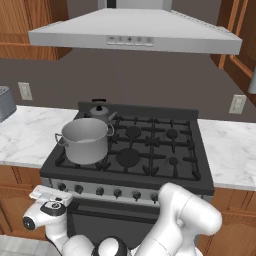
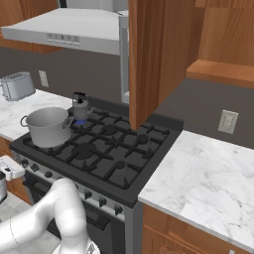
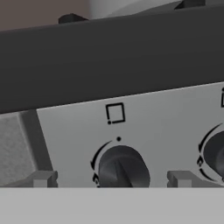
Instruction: Pick the kettle from the cabinet and place it on a stove burner. Then pick the pot from the counter and place it on another stove burner. Finally, turn both burners on.
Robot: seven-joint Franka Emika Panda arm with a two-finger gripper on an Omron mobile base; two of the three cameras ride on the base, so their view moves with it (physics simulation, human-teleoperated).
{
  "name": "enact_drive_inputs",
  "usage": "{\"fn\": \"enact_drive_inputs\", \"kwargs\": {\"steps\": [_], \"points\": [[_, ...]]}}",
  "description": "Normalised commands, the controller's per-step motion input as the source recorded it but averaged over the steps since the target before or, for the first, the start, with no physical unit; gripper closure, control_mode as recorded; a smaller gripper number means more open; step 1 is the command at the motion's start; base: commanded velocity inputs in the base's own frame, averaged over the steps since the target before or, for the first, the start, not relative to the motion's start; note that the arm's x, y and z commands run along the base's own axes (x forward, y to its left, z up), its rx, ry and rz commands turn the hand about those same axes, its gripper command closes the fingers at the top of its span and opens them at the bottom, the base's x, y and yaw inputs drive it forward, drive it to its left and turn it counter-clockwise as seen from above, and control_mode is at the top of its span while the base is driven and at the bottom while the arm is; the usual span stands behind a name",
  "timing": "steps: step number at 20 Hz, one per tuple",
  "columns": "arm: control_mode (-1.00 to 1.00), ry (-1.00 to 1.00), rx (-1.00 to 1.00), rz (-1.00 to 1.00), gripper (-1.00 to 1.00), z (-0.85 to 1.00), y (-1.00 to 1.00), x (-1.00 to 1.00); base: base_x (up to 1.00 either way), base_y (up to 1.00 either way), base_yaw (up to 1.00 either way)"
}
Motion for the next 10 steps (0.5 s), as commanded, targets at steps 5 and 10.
{"fn": "enact_drive_inputs", "kwargs": {"steps": [5, 10], "points": [[-1.0, -0.03, 0.0, 0.0, -1.0, -0.1, 0.0, 0.0, 0.0, 0.0, 0.0], [-1.0, -0.02, 0.0, 0.0, -1.0, -0.04, -0.02, 0.0, 0.0, 0.0, 0.0]]}}
